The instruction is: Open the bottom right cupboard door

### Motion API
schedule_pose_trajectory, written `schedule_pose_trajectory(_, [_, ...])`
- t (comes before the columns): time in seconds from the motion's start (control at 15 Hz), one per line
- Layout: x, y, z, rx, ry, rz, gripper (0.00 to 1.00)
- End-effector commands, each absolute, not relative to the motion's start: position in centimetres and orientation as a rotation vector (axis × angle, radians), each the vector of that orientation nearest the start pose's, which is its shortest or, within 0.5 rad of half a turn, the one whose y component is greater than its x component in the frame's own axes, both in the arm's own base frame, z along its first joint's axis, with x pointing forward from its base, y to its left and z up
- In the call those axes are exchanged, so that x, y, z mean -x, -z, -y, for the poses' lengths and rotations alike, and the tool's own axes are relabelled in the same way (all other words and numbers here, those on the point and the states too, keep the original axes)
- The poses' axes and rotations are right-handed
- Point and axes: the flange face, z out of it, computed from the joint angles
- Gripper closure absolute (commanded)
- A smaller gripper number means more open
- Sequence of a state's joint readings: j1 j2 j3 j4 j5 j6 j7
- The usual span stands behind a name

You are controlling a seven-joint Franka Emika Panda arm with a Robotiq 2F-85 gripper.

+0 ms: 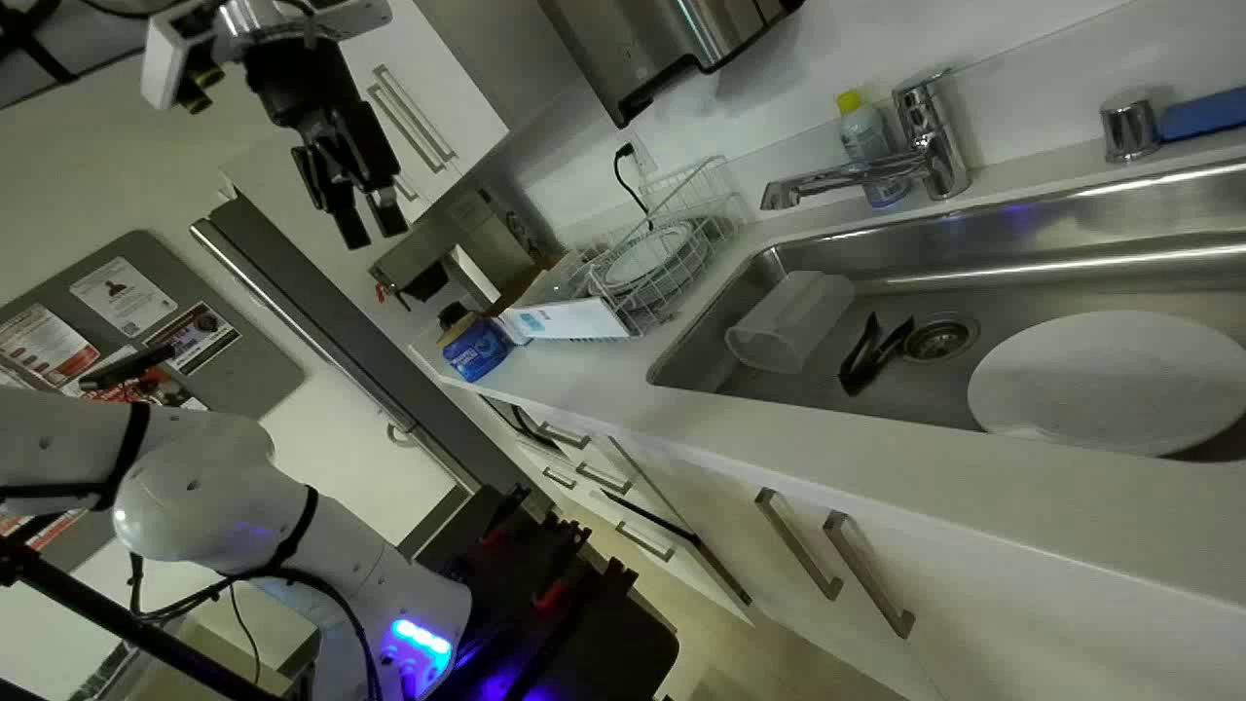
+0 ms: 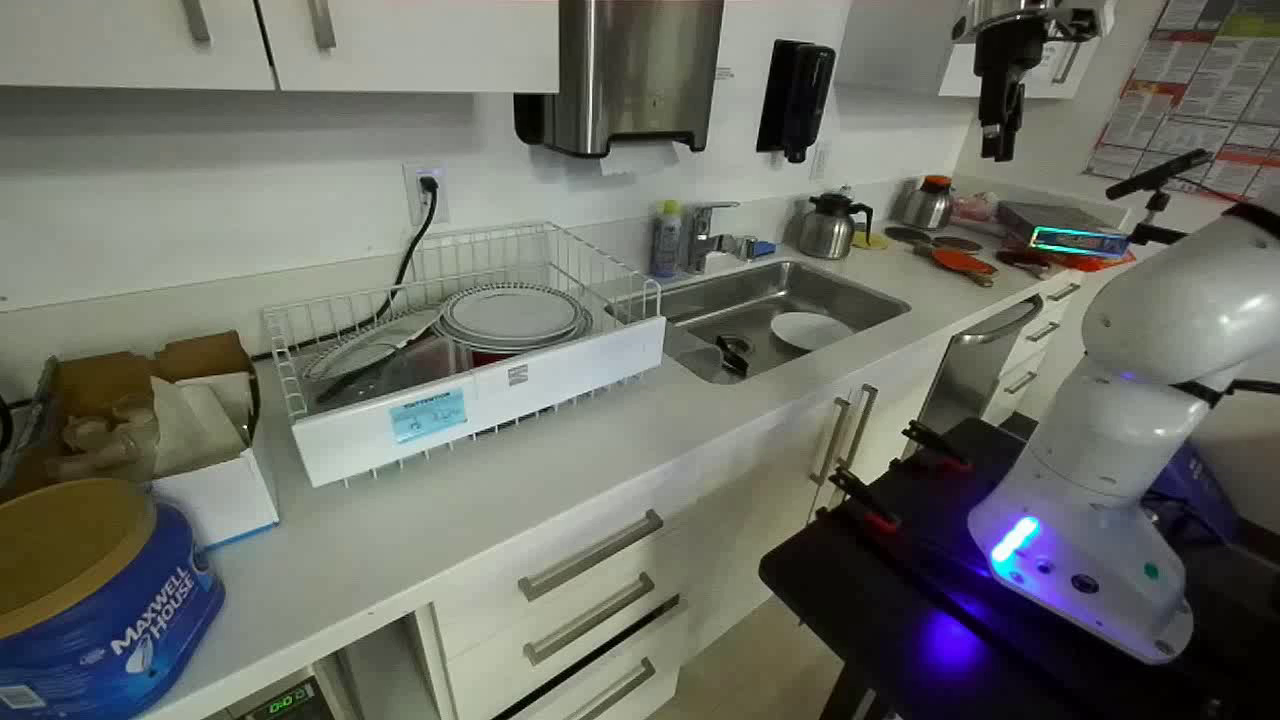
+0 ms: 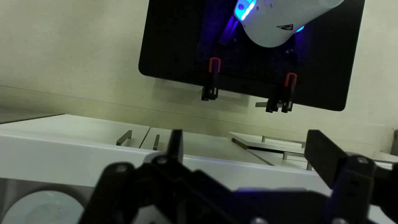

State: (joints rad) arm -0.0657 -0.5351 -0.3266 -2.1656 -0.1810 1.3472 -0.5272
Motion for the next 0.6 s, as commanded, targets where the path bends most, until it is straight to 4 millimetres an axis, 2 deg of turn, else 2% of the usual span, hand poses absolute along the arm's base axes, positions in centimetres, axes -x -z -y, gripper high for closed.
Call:
schedule_pose_trajectory(0.0, [-31.6, -56.6, 18.0, 2.984, -0.431, 0.285, 0.0])
schedule_pose_trajectory(0.27, [-31.6, -56.6, 18.0, 2.984, -0.431, 0.285, 0.0])
schedule_pose_trajectory(0.53, [-33.0, -56.0, 20.6, 3.018, -0.325, 0.061, 0.0])
